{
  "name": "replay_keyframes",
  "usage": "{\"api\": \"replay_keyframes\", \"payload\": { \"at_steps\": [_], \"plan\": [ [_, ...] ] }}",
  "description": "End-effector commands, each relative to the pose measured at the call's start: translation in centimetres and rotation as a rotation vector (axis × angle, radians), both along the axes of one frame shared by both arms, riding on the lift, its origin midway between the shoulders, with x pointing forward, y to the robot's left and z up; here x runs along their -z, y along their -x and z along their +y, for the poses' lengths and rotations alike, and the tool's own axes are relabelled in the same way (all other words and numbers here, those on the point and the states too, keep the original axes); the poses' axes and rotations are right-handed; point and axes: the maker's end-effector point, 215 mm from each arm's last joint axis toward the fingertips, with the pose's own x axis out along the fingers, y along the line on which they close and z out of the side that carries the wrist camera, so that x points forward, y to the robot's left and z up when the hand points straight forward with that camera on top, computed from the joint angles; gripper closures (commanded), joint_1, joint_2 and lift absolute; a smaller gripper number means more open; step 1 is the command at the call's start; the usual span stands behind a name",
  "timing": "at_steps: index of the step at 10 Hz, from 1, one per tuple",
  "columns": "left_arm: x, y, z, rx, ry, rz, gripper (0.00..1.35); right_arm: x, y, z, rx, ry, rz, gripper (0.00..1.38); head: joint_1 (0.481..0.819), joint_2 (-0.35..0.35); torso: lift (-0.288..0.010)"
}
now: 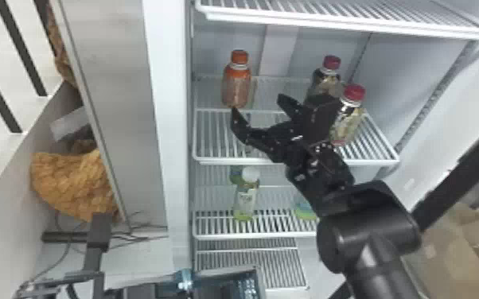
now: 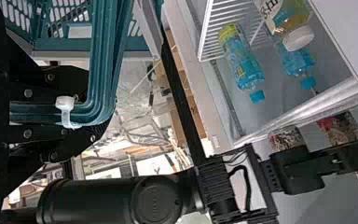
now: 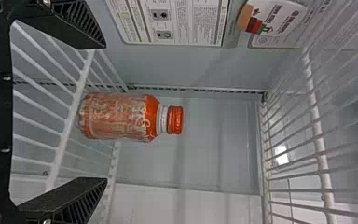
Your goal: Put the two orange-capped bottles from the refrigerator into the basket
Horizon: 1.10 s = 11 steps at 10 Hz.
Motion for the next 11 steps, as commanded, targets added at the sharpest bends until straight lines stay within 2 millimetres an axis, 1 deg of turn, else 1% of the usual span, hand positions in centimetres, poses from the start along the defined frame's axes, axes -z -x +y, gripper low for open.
{"api": "replay_keyframes", "payload": {
  "at_steps": [1,2,3,4,6,11],
  "plan": [
    [0.0,0.0,-0.1,0.002,-0.001,0.000,1.21,-0.3,-1.4,1.4,-0.014,0.005,-0.011,0.01,0.695,-0.151,-0.040],
    [0.0,0.0,-0.1,0.002,-0.001,0.000,1.21,0.0,-2.2,1.9,-0.019,0.003,-0.005,0.01,0.695,-0.141,-0.040],
    [0.1,0.1,0.0,0.003,-0.002,0.000,1.21,0.1,-2.8,1.9,-0.012,0.003,-0.002,0.01,0.695,-0.130,-0.040],
    [0.1,0.1,0.0,0.003,0.000,0.002,1.21,-0.2,-3.4,1.6,0.003,0.004,-0.007,0.00,0.695,-0.123,-0.040],
    [0.2,0.2,-0.1,0.004,-0.002,0.005,1.21,-1.0,-5.1,2.2,0.004,-0.013,-0.022,0.00,0.695,-0.123,-0.040],
    [0.1,0.1,-0.1,0.005,0.000,0.003,1.21,-1.0,-8.2,2.7,0.012,0.011,-0.012,0.00,0.695,-0.109,-0.040]
  ]
}}
